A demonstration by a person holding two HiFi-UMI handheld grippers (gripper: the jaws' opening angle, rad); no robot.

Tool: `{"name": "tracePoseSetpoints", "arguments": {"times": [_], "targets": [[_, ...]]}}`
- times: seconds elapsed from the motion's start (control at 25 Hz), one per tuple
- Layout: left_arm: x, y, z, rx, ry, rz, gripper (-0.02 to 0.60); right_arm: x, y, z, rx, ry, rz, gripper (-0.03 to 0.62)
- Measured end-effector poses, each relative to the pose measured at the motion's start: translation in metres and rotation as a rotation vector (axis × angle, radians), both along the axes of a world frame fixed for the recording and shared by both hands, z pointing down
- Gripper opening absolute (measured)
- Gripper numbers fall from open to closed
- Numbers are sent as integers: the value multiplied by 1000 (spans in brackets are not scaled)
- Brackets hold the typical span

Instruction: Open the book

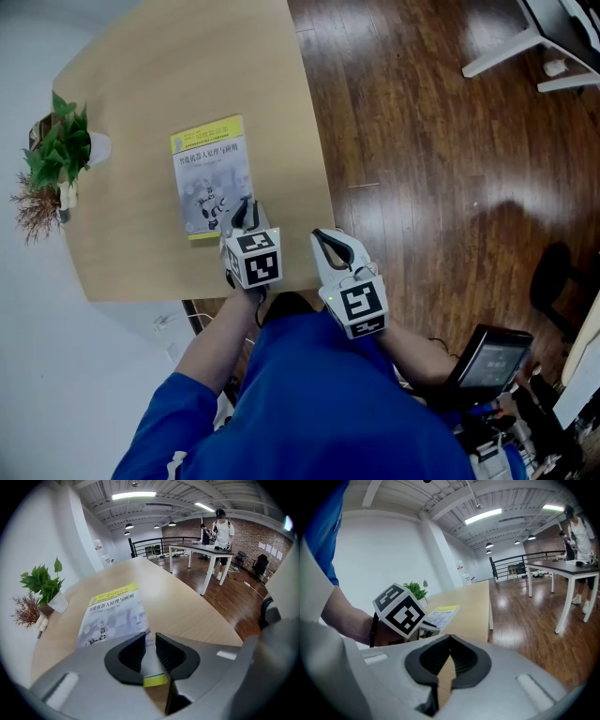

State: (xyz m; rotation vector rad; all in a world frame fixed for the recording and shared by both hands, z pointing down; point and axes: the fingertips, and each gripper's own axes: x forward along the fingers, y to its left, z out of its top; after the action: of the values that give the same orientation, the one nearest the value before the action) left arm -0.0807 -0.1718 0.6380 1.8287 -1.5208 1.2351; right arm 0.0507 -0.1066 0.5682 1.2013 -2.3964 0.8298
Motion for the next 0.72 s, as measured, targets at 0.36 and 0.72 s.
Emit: {"name": "tracePoseSetpoints", "arguments": {"times": [0.36,0.72], "targets": [[-2,0,-8,3,29,-15,34,0,-1,-2,13,-7,1,3],[-7,-3,-12,20,81,-45,17,-2,-1,-6,24,-15,-3,3]]}}
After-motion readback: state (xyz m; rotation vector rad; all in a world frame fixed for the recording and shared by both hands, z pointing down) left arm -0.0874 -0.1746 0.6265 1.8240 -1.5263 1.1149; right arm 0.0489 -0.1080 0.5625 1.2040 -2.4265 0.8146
